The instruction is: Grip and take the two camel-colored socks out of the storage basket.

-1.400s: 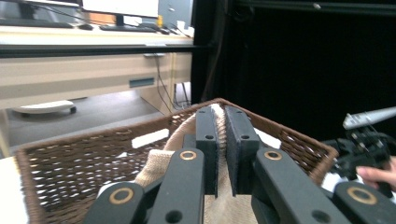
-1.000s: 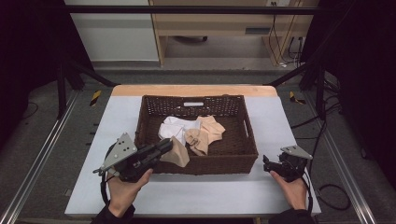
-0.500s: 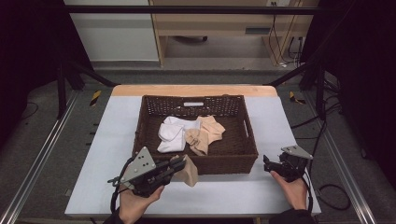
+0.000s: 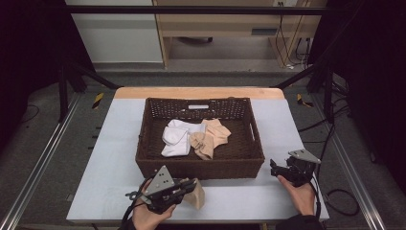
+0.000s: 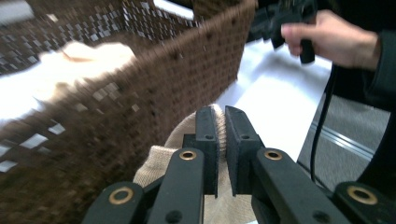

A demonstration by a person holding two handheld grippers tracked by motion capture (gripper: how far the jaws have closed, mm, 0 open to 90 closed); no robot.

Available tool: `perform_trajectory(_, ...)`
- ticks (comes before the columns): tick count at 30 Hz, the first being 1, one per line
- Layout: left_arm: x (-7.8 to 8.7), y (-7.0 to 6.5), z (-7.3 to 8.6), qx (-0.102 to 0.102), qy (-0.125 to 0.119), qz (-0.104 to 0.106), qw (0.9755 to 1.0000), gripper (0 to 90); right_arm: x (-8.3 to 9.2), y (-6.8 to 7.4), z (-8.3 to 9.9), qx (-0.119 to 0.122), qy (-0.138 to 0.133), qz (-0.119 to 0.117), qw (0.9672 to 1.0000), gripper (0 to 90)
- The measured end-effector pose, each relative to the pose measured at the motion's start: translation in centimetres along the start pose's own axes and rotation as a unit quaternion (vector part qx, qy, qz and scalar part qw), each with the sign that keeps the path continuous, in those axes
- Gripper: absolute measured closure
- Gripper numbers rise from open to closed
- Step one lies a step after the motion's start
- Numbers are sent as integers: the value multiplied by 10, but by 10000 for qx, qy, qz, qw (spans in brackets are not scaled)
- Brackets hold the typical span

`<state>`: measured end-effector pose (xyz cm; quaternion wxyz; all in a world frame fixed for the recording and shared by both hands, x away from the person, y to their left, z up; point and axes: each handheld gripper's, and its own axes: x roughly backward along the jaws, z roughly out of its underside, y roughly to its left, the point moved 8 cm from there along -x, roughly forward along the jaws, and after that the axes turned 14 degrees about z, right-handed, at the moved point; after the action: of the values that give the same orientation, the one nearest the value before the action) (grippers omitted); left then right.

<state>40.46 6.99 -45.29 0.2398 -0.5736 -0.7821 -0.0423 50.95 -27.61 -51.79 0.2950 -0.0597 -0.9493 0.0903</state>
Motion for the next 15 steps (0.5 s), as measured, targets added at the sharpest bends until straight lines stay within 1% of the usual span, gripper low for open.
perform_trajectory(3,-12,2,12,18,225,-7,9997,839,-1,0,0,40,-1,8,10000,49)
perform_trajectory(5,-19,6,21,19,408,-66,9991,839,-1,0,1,30,27,5,10000,49)
perform_trajectory(8,-28,11,34,110,589,-63,9982,836,-1,0,1,26,22,9,10000,49)
perform_trajectory(12,-31,14,39,121,690,-81,9975,816,-1,0,1,23,27,12,10000,49)
perform_trajectory(13,-31,13,39,119,675,-88,9976,802,-1,0,1,44,15,19,10000,49)
perform_trajectory(15,-30,12,36,139,620,-89,9979,745,-1,0,1,51,10,16,10000,49)
